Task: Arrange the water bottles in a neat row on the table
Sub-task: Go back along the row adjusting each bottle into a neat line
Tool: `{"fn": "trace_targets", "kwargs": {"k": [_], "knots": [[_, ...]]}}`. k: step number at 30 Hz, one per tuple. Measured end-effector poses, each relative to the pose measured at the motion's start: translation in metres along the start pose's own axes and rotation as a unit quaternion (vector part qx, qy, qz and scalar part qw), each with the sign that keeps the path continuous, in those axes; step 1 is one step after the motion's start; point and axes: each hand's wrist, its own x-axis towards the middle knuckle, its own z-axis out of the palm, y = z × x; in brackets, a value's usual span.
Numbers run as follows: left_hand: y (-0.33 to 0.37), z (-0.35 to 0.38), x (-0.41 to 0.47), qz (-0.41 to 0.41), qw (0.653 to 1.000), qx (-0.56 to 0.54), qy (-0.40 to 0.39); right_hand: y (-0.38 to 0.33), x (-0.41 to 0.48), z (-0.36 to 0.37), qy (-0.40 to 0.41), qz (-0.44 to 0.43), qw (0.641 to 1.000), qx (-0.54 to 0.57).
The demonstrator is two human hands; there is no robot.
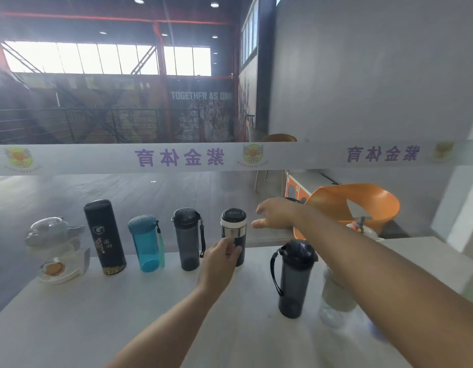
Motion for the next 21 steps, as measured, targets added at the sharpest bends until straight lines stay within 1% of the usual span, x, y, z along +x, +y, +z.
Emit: {"fn": "trace_targets", "kwargs": {"k": [2, 4, 9, 11, 13, 16, 21], "knots": [[0.018, 0.0, -0.009, 0.024, 1.0, -0.006, -0.014, 0.0, -0.025, 0.002, -0.023, 0.034, 0.997, -0.059], [0.035, 0.0, -0.018, 0.04, 0.999, -0.01, -0.025, -0.001, -0.045, 0.005, -0.046, 0.068, 0.993, -0.09], [0.06, -0.002, -0.033, 0.05, 0.998, -0.008, -0.032, 0.002, -0.078, 0.011, -0.08, 0.16, 0.982, -0.062], [0.065, -0.004, -0.037, 0.052, 0.998, -0.004, -0.036, 0.002, -0.088, 0.015, -0.089, 0.172, 0.979, -0.063], [0.067, -0.005, -0.039, 0.056, 0.998, -0.003, -0.037, 0.002, -0.093, 0.019, -0.075, 0.156, 0.983, -0.053], [0.064, -0.005, -0.039, 0.061, 0.997, 0.001, -0.054, 0.005, -0.095, 0.016, -0.047, 0.107, 0.993, -0.026], [0.056, -0.001, -0.037, 0.028, 0.995, 0.0, -0.1, 0.016, -0.094, 0.013, -0.041, 0.027, 0.998, 0.041]]}}
